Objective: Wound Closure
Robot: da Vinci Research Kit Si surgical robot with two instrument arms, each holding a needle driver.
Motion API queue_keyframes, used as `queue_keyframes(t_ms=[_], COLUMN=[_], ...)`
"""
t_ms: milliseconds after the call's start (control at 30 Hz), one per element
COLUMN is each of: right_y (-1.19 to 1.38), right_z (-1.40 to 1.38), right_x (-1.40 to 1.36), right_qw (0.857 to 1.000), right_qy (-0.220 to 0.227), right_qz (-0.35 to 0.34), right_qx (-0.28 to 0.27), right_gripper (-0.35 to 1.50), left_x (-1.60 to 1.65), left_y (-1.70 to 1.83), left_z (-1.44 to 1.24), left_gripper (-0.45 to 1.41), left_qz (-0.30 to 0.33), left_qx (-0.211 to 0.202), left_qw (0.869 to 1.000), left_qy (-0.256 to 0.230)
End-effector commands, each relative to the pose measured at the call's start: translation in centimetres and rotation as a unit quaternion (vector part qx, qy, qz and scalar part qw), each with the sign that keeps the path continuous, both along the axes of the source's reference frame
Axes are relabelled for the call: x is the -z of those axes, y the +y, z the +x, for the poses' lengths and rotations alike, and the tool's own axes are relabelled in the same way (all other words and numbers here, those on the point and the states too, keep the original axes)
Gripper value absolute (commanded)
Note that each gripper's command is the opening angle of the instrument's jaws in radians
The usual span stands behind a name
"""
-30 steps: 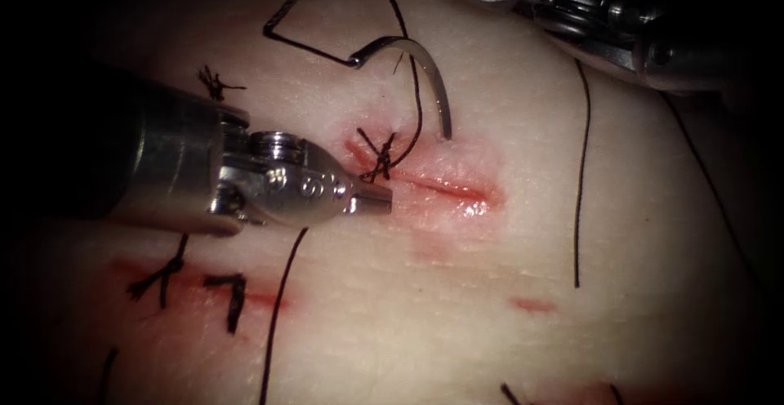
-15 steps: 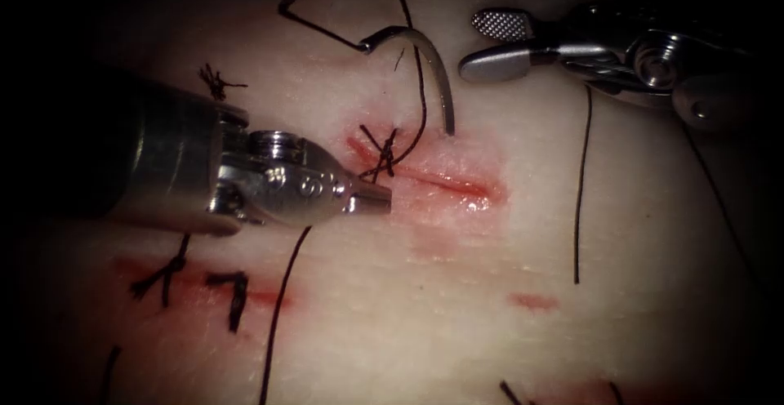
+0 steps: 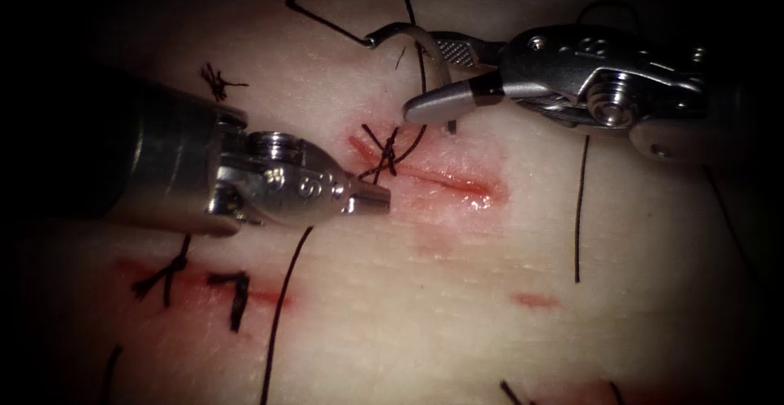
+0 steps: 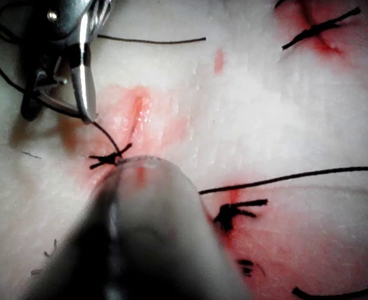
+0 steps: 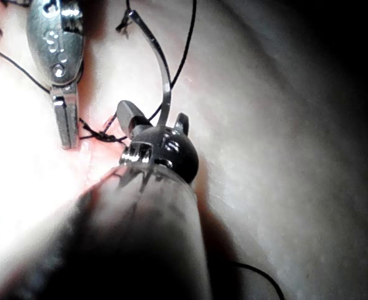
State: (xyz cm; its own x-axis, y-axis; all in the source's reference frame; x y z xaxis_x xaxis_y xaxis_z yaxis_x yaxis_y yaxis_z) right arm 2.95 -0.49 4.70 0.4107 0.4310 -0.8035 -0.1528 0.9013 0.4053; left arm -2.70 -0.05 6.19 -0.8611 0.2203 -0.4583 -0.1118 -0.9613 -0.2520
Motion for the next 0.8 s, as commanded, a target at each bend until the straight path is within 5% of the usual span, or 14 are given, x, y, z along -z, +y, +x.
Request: queue_keyframes(t_ms=[33,133,200,233,500,800], right_y=[0.07,0.07,0.07,0.07,-0.05,-0.17], right_z=[0.11,0.12,0.12,0.11,0.07,0.06], right_x=[-0.02,-0.02,-0.02,-0.02,-0.04,-0.12], right_qw=[1.000,1.000,1.000,1.000,0.998,0.963], right_qy=[-0.006,-0.011,-0.012,-0.013,-0.030,0.041], right_qz=[-0.009,-0.016,-0.016,-0.017,-0.007,0.205], right_qx=[-0.003,-0.006,-0.007,-0.008,-0.053,-0.173], right_gripper=[1.11,0.77,0.15,-0.35,-0.35,-0.35], left_x=[-0.05,-0.05,-0.05,-0.05,-0.05,-0.05], left_y=[0.00,-0.01,-0.01,-0.01,-0.01,-0.01], left_z=[-0.05,-0.05,-0.05,-0.05,-0.04,-0.04], left_gripper=[-0.45,-0.45,-0.45,-0.45,-0.45,-0.45], left_qz=[0.000,0.000,0.000,0.000,0.000,0.000], left_qx=[0.000,0.000,0.000,0.000,-0.001,-0.001], left_qw=[1.000,1.000,1.000,1.000,1.000,1.000], left_qy=[0.000,0.000,0.000,0.000,-0.001,-0.001])
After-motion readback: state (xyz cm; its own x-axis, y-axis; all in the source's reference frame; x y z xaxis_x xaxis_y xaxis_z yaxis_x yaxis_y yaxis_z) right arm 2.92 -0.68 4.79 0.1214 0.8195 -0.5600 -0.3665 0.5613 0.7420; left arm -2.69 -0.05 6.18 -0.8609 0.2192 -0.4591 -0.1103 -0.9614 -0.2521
